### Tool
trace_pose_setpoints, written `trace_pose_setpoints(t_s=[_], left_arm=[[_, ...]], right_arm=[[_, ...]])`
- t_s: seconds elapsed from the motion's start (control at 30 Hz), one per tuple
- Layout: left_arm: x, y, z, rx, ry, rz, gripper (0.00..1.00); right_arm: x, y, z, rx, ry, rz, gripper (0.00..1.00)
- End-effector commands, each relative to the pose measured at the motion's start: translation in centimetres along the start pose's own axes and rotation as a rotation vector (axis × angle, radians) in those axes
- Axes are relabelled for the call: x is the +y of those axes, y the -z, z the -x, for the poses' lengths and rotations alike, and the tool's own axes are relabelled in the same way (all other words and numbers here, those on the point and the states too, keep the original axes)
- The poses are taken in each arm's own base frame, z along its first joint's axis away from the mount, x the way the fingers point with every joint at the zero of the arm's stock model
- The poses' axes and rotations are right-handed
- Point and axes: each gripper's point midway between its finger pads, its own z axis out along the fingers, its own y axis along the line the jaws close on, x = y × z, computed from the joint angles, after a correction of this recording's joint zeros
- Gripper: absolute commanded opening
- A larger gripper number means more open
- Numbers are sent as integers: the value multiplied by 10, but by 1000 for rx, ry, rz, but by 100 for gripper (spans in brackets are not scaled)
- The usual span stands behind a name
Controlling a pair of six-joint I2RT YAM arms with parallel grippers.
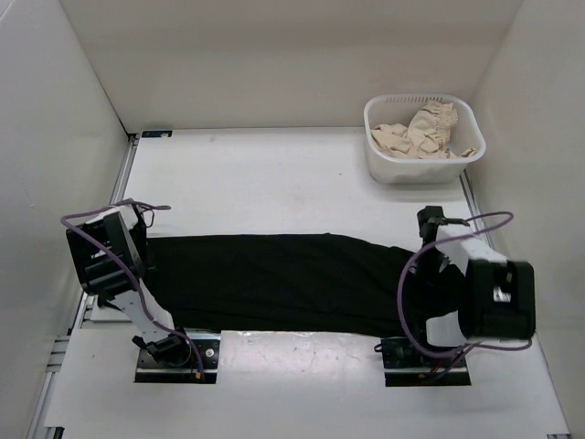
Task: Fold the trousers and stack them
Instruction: Fold the trousers
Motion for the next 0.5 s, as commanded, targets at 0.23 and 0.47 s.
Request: trace_pose_setpoints(t_s=[0.23, 0.47], left_arm=[[-20, 7, 111, -237, 27, 12, 57], [-33, 23, 127, -251, 2, -47, 57]], right_arm=[[77, -22, 99, -106, 49, -13, 29], [127, 5, 164, -182, 85, 86, 35]])
